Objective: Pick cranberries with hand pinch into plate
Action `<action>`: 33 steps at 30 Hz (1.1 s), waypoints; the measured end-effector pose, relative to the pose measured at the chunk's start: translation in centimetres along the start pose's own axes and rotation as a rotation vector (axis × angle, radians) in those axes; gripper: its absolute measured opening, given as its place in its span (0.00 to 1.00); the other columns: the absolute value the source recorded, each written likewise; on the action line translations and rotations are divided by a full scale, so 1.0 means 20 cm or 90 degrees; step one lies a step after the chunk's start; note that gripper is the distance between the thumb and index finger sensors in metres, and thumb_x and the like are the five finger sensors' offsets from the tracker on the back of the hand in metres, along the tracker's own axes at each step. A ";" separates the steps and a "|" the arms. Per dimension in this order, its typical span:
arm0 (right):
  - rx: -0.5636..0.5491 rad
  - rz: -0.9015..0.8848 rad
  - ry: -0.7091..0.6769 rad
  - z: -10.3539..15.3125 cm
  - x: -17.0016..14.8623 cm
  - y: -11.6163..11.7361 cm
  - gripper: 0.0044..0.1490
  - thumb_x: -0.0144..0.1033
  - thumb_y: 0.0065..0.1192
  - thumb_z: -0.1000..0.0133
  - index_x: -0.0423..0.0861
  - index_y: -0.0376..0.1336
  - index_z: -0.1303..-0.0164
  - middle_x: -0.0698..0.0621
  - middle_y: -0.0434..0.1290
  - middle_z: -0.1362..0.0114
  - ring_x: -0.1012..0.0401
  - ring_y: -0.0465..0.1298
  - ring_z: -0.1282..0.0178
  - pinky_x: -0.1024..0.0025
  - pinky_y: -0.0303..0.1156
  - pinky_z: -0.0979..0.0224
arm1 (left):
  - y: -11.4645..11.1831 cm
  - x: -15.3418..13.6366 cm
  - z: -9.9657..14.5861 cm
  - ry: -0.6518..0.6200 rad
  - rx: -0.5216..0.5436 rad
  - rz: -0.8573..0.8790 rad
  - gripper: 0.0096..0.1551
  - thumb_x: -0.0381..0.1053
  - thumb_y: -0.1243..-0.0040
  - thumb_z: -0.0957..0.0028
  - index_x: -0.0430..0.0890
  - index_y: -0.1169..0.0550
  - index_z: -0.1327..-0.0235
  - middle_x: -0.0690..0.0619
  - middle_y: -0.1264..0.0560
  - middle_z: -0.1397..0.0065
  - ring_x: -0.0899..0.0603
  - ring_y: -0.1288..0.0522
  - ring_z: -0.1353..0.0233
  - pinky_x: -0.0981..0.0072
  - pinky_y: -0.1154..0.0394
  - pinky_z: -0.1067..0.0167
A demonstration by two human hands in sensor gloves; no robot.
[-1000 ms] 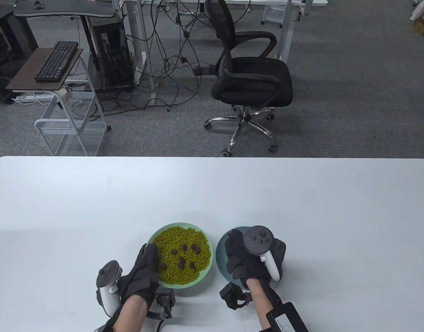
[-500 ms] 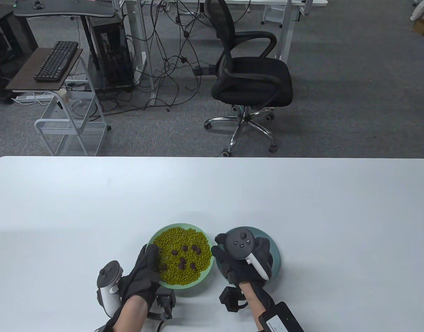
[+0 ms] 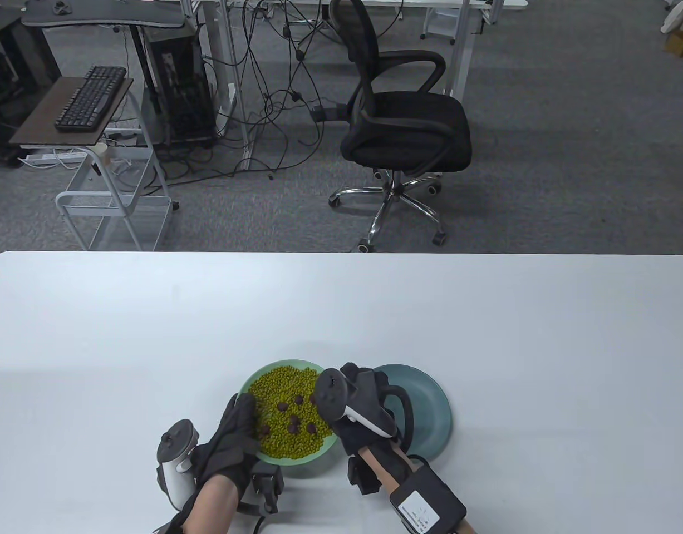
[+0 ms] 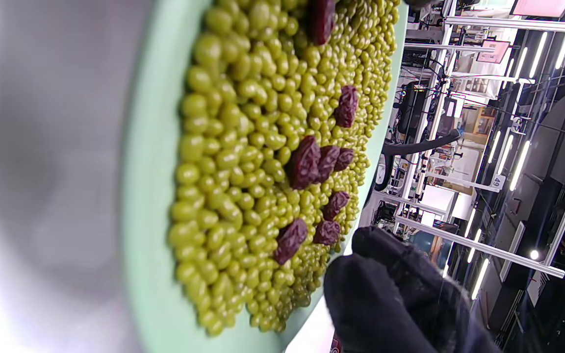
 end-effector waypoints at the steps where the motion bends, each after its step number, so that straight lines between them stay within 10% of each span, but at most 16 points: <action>1: 0.003 0.013 -0.001 0.00 0.02 -0.01 0.37 0.43 0.69 0.39 0.41 0.63 0.21 0.29 0.56 0.12 0.32 0.60 0.18 0.28 0.44 0.21 | 0.00 0.00 0.00 0.000 0.000 -0.001 0.31 0.65 0.59 0.18 0.54 0.48 0.11 0.43 0.25 0.26 0.41 0.15 0.33 0.58 0.16 0.37; 33: -0.007 0.210 -0.020 0.00 0.15 0.05 0.36 0.44 0.70 0.41 0.42 0.65 0.24 0.34 0.61 0.13 0.35 0.63 0.18 0.26 0.45 0.22 | 0.00 0.00 0.00 0.000 0.003 -0.005 0.30 0.65 0.59 0.18 0.54 0.47 0.11 0.43 0.24 0.27 0.42 0.14 0.34 0.60 0.15 0.38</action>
Point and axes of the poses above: the tracker on the back of each hand, its own x axis roughly to the thumb side, its own z axis roughly from the fingertips to the wrist, y = z × x, the point moved 3 cm from there along -z, roughly from the wrist to the fingertips
